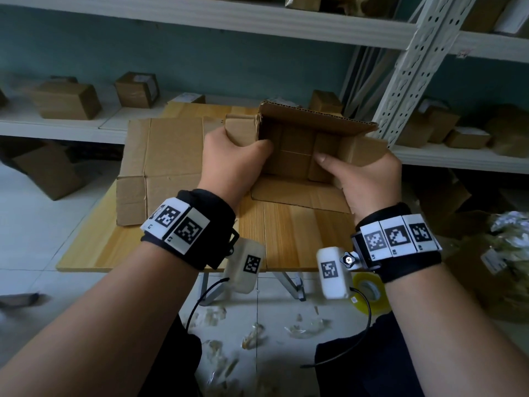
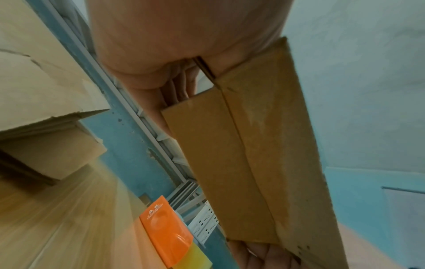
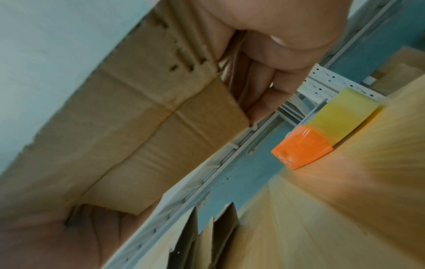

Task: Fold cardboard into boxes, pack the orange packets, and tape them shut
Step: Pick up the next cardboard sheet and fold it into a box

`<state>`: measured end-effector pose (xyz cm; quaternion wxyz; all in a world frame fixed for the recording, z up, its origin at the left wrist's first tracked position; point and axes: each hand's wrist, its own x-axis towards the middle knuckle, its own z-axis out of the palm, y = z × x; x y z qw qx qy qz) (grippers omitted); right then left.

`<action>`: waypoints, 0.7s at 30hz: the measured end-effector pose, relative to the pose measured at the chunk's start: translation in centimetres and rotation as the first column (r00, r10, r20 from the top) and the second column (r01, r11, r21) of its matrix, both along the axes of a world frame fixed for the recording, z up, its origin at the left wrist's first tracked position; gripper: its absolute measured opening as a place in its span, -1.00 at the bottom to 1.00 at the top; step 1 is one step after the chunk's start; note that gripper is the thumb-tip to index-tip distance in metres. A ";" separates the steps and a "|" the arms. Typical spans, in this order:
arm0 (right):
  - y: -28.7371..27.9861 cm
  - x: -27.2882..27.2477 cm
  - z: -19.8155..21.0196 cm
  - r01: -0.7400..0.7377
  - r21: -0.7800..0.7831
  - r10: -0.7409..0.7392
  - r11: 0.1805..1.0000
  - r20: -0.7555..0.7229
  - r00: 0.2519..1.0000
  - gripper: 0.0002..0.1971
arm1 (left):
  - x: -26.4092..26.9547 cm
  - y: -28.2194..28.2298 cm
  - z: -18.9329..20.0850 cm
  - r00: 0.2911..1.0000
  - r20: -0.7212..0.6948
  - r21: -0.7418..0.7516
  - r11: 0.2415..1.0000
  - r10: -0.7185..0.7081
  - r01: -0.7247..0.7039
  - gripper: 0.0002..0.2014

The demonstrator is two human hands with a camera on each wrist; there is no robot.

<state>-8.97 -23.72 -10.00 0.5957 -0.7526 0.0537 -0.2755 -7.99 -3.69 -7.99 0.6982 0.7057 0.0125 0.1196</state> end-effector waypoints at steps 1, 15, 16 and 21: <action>0.1 -0.2 0.3 -0.025 0.024 0.025 0.999 -0.010 1.000 -0.72 | 0.1 0.1 0.0 1.000 -0.008 -0.012 1.000 -0.003 0.003 -0.90; 1.2 -1.3 1.4 -0.350 0.485 0.435 0.802 -0.072 0.897 -0.26 | -0.7 0.5 1.2 0.942 -0.081 -0.587 0.779 -0.326 0.220 -0.62; 1.3 -1.3 1.3 -0.356 0.466 0.443 0.810 -0.090 0.892 -0.25 | -0.7 0.6 1.1 0.940 -0.049 -0.639 0.734 -0.337 0.230 -0.52; 2.1 -1.3 0.8 -0.405 0.244 0.450 0.881 -0.170 0.876 -0.31 | 0.1 0.4 0.1 0.977 0.087 -0.498 0.840 -0.197 0.214 -0.05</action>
